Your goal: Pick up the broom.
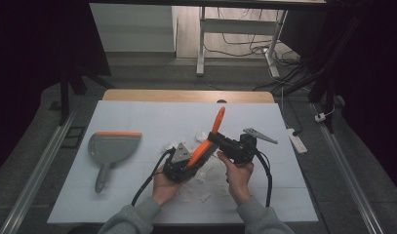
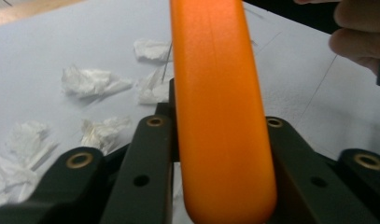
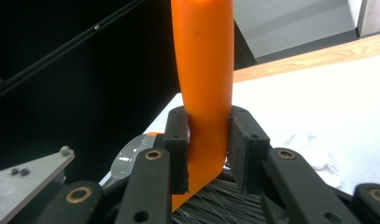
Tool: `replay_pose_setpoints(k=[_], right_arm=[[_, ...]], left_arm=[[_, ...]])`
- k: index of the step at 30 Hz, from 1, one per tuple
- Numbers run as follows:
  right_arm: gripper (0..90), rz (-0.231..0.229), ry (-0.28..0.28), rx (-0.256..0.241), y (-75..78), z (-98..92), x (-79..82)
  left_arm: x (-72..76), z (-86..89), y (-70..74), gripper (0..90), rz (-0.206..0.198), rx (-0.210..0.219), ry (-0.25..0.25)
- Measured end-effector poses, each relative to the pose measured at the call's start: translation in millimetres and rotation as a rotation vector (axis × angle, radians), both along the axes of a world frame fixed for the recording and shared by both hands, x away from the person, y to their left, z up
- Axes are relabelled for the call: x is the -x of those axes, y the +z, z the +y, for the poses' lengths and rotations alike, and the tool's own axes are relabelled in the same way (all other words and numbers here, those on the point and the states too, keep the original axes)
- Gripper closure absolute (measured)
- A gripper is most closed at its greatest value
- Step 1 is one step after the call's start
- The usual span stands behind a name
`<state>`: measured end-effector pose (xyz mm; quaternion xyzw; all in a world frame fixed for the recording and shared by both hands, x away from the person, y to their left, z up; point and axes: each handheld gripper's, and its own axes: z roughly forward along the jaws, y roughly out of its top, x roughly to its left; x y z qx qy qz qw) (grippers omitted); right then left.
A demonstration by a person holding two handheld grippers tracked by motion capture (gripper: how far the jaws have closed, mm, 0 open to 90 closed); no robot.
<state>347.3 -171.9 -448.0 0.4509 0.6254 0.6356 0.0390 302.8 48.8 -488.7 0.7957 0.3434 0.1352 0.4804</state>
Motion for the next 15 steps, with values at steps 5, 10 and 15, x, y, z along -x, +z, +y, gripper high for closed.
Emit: replay_pose_setpoints(k=[5, 10, 15], right_arm=[[70.1, -0.004, 0.016, 0.013, 0.5, 2.2, -0.1], [64.5, -0.016, 0.038, 0.066, 3.9, 3.2, -2.2], [50.1, -0.09, 0.068, 0.177, 12.5, -2.5, -1.9]], left_arm=[[-1.8, 5.0, 1.0, 79.7, 0.009, -0.013, 0.001], [-4.6, 12.2, 3.6, 80.3, 0.023, -0.018, -0.001], [-10.9, 31.6, 9.9, 80.3, 0.042, -0.007, -0.002]])
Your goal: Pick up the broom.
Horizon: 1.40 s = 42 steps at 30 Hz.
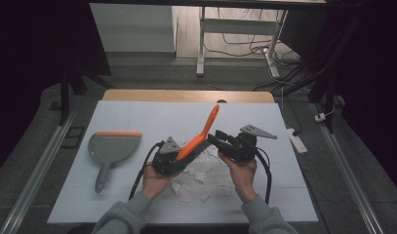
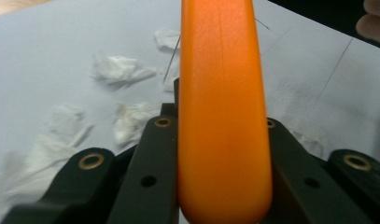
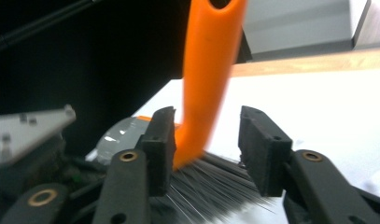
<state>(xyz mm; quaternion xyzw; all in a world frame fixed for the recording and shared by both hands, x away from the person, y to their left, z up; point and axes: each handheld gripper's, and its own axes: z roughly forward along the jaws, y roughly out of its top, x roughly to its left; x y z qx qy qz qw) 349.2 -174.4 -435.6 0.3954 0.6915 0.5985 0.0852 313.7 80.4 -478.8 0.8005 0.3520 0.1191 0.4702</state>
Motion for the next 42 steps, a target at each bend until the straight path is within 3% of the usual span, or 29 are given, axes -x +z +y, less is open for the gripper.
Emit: replay_pose_setpoints(k=[1, 4, 5, 6, 7, 10, 11, 13, 19, 28, 35, 42], right_arm=[[50.1, 0.0, 0.0, 0.0, 0.0, 0.0, 0.0], [42.1, -0.007, 0.058, 0.076, 5.4, -6.3, -1.9], [42.1, -0.007, 0.058, 0.076, 5.4, -6.3, -1.9], [40.8, -0.001, 0.091, 0.124, 7.1, -10.2, -3.1], [40.8, -0.001, 0.091, 0.124, 7.1, -10.2, -3.1], [38.6, -0.015, 0.142, 0.231, 9.1, -14.6, -1.8], [38.6, -0.015, 0.142, 0.231, 9.1, -14.6, -1.8], [38.7, -0.011, 0.2, 0.271, 9.8, -15.3, -0.4], [38.7, -0.072, 0.294, 0.39, 15.4, -12.7, 12.0], [37.6, -0.139, 0.394, 0.468, 20.7, -1.1, 23.6], [34.7, -0.169, 0.419, 0.55, 20.5, 12.4, 30.4], [33.5, -0.182, 0.449, 0.644, 14.5, 21.2, 31.6]], left_arm=[[-0.7, 4.1, 2.2, 80.3, -0.003, -0.011, 0.0], [-1.8, 14.0, 7.9, 80.3, -0.009, -0.027, -0.002], [-2.4, 18.1, 10.3, 80.3, -0.008, -0.04, -0.011], [-2.2, 20.4, 11.9, 80.3, -0.012, -0.055, -0.013], [-2.3, 22.5, 13.1, 80.3, -0.013, -0.071, -0.022], [-3.6, 26.9, 14.7, 80.3, 0.002, -0.105, -0.057], [-3.7, 27.5, 14.9, 80.3, 0.001, -0.114, -0.062], [-4.4, 28.7, 15.8, 80.2, 0.011, -0.118, -0.078], [-4.0, 25.7, 16.7, 80.3, 0.024, -0.174, -0.115], [-2.4, 12.0, 10.8, 80.3, 0.059, -0.262, -0.183], [-1.1, 0.7, 5.9, 80.3, 0.094, -0.338, -0.24], [4.6, -14.4, 0.4, 80.3, 0.091, -0.424, -0.302]])
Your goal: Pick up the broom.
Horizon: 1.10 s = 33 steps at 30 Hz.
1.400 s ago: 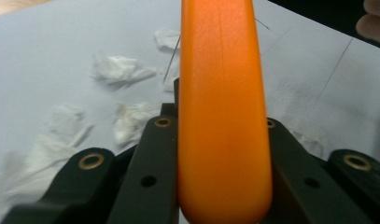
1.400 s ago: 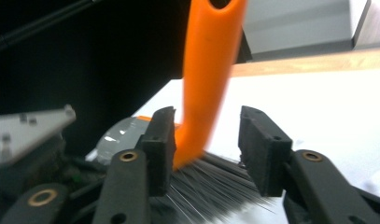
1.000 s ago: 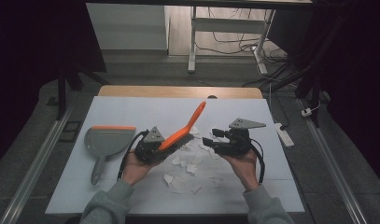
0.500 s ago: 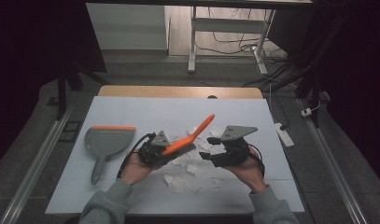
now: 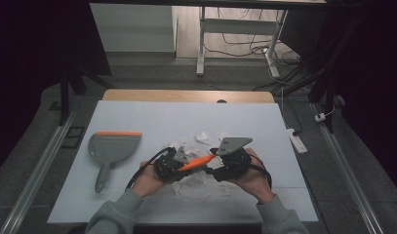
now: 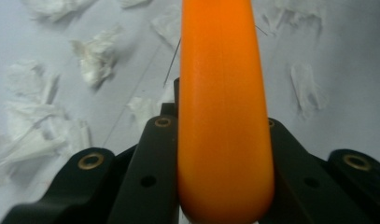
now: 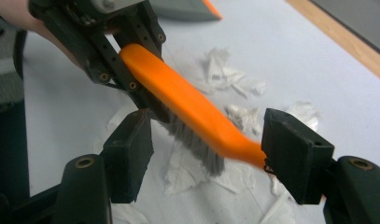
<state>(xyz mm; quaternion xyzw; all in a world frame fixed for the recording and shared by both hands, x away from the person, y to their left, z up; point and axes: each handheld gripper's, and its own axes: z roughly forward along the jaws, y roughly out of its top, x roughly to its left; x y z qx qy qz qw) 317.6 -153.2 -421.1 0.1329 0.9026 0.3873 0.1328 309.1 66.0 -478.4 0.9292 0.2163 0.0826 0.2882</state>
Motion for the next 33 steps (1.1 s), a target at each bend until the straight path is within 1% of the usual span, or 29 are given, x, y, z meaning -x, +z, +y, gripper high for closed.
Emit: replay_pose_setpoints(k=[2, 5, 6, 9, 11, 14, 17, 20, 23, 26, 27, 28, 29, 30, 31, 32, 33], right_arm=[[33.2, -0.002, 0.013, 0.033, -2.8, 3.0, -0.2], [33.1, 0.01, 0.037, 0.089, -7.8, 8.1, -0.2], [33.4, 0.016, 0.044, 0.108, -9.7, 9.9, -0.1], [35.5, 0.027, 0.067, 0.16, -15.5, 14.9, 1.0], [38.1, 0.038, 0.069, 0.191, -18.5, 17.8, 2.0], [43.2, 0.037, 0.087, 0.209, -21.3, 20.1, 1.7], [51.7, 0.03, 0.095, 0.213, -20.8, 18.9, 3.0], [55.3, 0.028, 0.103, 0.225, -21.0, 18.6, 3.5], [58.4, 0.025, 0.129, 0.255, -25.5, 20.2, 3.9], [60.6, 0.012, 0.141, 0.268, -26.2, 20.8, 5.5], [61.3, -0.001, 0.15, 0.271, -25.4, 20.6, 6.2], [62.1, -0.005, 0.154, 0.279, -24.2, 20.3, 7.4], [63.1, -0.015, 0.157, 0.28, -23.5, 20.3, 8.7], [64.8, -0.023, 0.166, 0.286, -22.5, 20.3, 9.5], [67.1, -0.027, 0.164, 0.29, -22.3, 20.1, 10.7], [68.5, -0.031, 0.163, 0.288, -22.5, 20.0, 10.7], [68.8, -0.028, 0.158, 0.271, -22.3, 19.4, 10.2]], left_arm=[[2.1, -3.3, 0.1, 80.3, -0.003, -0.015, -0.023], [5.7, -7.4, 1.8, 80.2, -0.011, -0.037, -0.06], [7.1, -8.8, 2.4, 80.3, -0.014, -0.042, -0.065], [10.7, -12.0, 5.0, 80.2, -0.03, -0.049, -0.086], [12.5, -13.3, 7.2, 80.2, -0.032, -0.046, -0.102], [15.0, -14.8, 9.5, 80.2, -0.038, -0.047, -0.113], [14.8, -14.1, 9.8, 80.2, -0.041, -0.053, -0.123], [12.8, -13.1, 8.7, 80.0, -0.031, -0.055, -0.136], [11.4, -12.1, 6.9, 79.9, -0.016, -0.057, -0.152], [10.6, -10.0, 7.7, 79.6, -0.016, -0.043, -0.158], [10.4, -9.1, 8.4, 79.3, -0.017, -0.038, -0.16], [10.5, -8.2, 8.9, 78.7, -0.023, -0.028, -0.162], [10.9, -7.2, 9.3, 77.8, -0.041, -0.022, -0.158], [11.1, -5.5, 10.3, 75.7, -0.069, -0.015, -0.136], [10.0, -2.7, 11.8, 72.8, -0.082, 0.006, -0.106], [8.7, 0.5, 13.0, 70.1, -0.081, 0.035, -0.094], [7.8, 3.0, 13.8, 68.0, -0.083, 0.048, -0.094]])
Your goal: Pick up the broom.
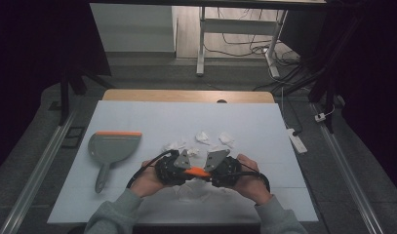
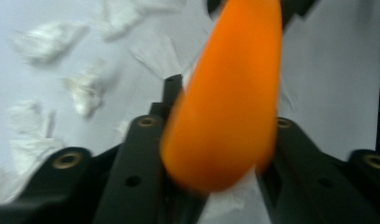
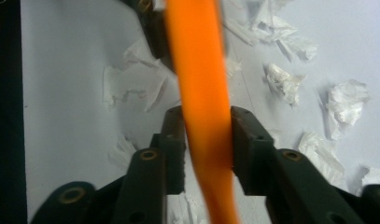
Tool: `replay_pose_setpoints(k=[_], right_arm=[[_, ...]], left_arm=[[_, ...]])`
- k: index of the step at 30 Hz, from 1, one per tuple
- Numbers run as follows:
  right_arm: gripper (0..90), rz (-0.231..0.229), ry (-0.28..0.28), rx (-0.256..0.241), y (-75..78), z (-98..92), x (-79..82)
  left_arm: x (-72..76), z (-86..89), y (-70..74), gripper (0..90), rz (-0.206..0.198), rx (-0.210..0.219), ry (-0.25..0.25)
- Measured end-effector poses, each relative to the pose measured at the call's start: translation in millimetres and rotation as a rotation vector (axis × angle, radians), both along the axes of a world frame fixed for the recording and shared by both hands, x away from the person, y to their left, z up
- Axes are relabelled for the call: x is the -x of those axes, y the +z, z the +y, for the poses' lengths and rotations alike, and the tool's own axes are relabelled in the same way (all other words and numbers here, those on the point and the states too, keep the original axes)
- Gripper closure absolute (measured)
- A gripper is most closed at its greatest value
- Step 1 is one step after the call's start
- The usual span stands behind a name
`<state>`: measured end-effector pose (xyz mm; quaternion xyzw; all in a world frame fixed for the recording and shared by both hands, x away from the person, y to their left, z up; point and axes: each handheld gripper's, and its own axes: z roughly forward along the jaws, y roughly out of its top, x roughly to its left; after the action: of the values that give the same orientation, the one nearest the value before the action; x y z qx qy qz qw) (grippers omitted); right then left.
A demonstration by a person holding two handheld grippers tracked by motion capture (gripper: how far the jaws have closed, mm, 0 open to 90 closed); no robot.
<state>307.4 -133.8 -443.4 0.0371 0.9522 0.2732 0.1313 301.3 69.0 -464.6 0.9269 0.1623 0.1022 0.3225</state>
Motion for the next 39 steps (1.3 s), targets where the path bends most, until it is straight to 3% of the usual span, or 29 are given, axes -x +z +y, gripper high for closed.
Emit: replay_pose_setpoints(k=[5, 12, 18, 22, 27, 34, 39], right_arm=[[70.0, 0.021, -0.014, -0.037, 2.2, -1.2, -0.9], [70.3, 0.061, -0.053, -0.134, 8.7, -10.6, -6.7], [70.3, 0.073, -0.072, -0.186, 11.0, -18.0, -10.7], [70.4, 0.062, -0.11, -0.209, 10.0, -23.2, -14.1], [70.3, 0.069, -0.148, -0.26, 11.4, -33.3, -19.7], [70.4, 0.075, -0.186, -0.275, 11.4, -41.0, -24.5], [70.4, 0.075, -0.224, -0.293, 11.2, -46.7, -27.9]], left_arm=[[0.5, 2.8, 0.5, 57.8, -0.038, 0.027, 0.031], [2.3, 12.6, 8.0, 34.1, -0.073, 0.117, 0.166], [4.0, 21.5, 13.2, 30.0, -0.093, 0.162, 0.21], [4.7, 32.6, 16.6, 28.7, -0.091, 0.177, 0.276], [8.1, 55.1, 20.8, 28.4, -0.095, 0.2, 0.328], [20.7, 88.1, 13.9, 28.5, -0.092, 0.187, 0.391], [23.1, 112.1, 10.0, 28.5, -0.077, 0.205, 0.469]])
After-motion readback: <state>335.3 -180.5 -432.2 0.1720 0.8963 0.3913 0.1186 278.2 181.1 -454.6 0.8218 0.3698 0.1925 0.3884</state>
